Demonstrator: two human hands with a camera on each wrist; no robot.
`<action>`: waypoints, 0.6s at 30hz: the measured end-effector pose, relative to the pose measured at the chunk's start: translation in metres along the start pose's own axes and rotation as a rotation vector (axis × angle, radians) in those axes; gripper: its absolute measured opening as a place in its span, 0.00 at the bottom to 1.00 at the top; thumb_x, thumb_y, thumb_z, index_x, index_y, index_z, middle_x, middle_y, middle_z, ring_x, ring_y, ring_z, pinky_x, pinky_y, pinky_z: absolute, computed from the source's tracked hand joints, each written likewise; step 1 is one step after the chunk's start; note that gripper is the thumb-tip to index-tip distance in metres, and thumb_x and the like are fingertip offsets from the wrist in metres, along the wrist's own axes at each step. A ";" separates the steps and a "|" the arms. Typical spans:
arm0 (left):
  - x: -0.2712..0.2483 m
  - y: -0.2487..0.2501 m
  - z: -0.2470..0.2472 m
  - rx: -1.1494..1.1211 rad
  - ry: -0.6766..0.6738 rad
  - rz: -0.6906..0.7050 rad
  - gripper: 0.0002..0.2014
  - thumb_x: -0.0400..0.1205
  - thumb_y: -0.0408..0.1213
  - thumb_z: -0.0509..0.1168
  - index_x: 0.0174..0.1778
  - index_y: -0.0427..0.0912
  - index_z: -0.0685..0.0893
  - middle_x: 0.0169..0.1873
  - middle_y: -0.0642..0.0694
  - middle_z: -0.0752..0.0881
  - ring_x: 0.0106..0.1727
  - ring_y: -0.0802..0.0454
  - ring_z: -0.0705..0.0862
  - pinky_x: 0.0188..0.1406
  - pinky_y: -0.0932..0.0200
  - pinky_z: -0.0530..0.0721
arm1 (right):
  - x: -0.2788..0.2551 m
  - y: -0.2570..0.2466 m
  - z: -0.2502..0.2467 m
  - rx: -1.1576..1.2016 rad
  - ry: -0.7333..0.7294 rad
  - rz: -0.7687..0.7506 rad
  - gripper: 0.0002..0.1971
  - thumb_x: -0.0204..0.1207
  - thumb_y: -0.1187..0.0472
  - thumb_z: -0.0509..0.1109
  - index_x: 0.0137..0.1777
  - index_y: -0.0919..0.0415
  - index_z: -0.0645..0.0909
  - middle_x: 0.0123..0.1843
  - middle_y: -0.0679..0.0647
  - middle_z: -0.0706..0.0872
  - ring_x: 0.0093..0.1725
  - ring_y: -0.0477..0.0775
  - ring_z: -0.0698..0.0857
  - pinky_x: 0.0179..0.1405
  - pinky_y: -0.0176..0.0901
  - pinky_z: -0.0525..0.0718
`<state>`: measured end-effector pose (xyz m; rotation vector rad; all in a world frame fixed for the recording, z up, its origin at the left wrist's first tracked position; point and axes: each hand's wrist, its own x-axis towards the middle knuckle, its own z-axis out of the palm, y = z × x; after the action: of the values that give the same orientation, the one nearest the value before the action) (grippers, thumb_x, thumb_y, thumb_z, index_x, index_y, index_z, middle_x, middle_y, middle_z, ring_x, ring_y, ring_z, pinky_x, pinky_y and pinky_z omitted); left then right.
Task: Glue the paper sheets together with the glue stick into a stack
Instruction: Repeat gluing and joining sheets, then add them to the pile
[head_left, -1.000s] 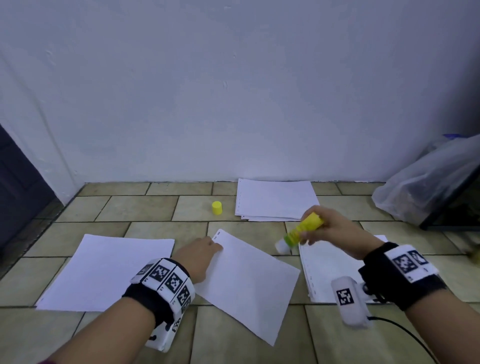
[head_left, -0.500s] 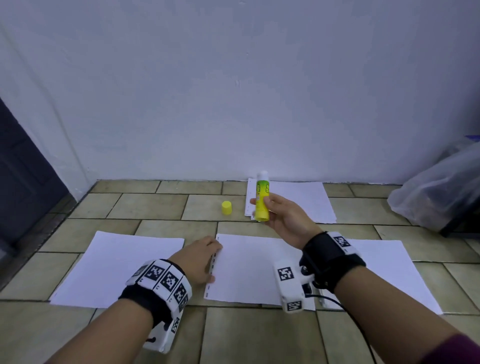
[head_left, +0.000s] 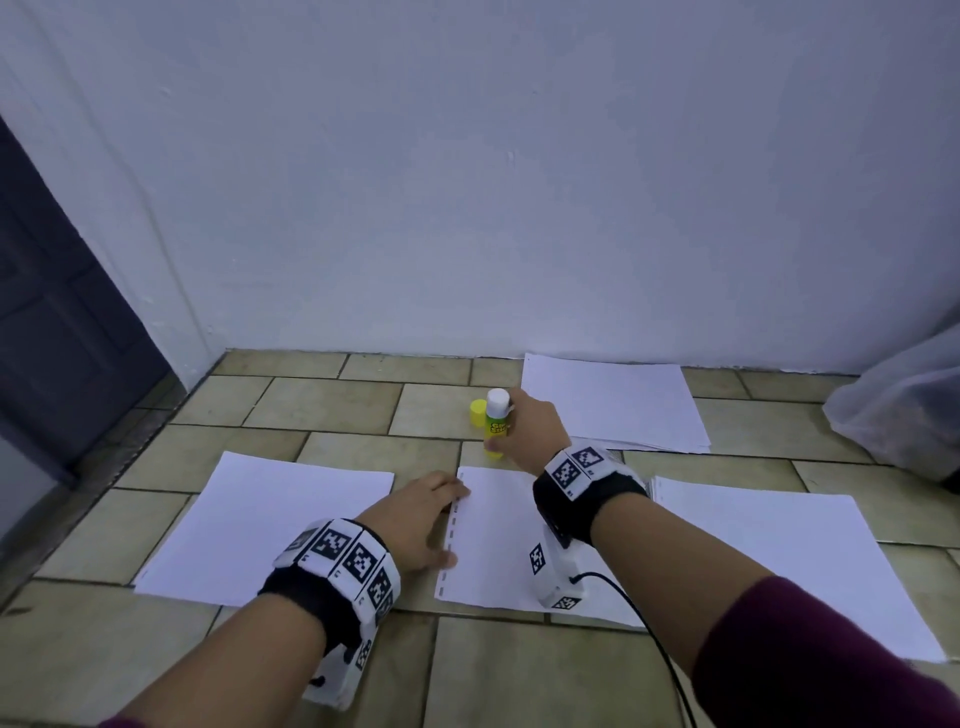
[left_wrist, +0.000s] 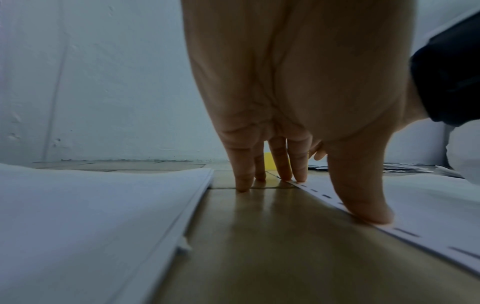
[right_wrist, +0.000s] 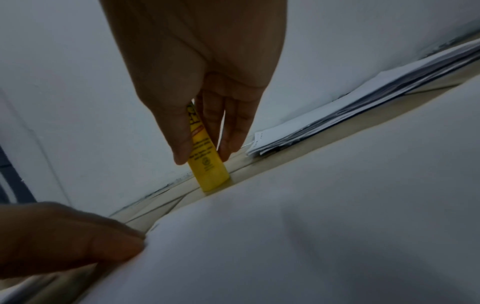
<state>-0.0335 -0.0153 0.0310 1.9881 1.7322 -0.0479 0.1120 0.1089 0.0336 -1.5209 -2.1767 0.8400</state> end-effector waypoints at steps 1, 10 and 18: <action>0.000 0.000 0.001 -0.001 0.000 -0.001 0.40 0.77 0.46 0.73 0.82 0.49 0.61 0.79 0.54 0.60 0.77 0.54 0.66 0.76 0.57 0.67 | 0.000 0.000 0.001 0.001 -0.009 0.003 0.28 0.68 0.61 0.78 0.68 0.58 0.74 0.61 0.57 0.85 0.60 0.58 0.82 0.48 0.38 0.74; 0.001 0.000 -0.001 -0.006 -0.024 -0.012 0.40 0.77 0.46 0.72 0.82 0.48 0.59 0.79 0.54 0.60 0.78 0.54 0.65 0.76 0.57 0.67 | -0.031 0.023 -0.058 0.023 -0.080 0.066 0.29 0.67 0.52 0.81 0.65 0.59 0.76 0.64 0.53 0.82 0.56 0.49 0.81 0.53 0.36 0.75; 0.001 0.005 -0.003 0.010 -0.033 -0.027 0.39 0.78 0.46 0.72 0.82 0.46 0.59 0.77 0.51 0.63 0.76 0.54 0.66 0.72 0.62 0.65 | -0.108 0.123 -0.128 -0.368 -0.209 0.478 0.60 0.59 0.34 0.79 0.82 0.65 0.53 0.82 0.62 0.58 0.81 0.60 0.61 0.77 0.50 0.64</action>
<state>-0.0296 -0.0137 0.0353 1.9598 1.7414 -0.0987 0.3151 0.0726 0.0565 -2.2898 -2.2360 0.7927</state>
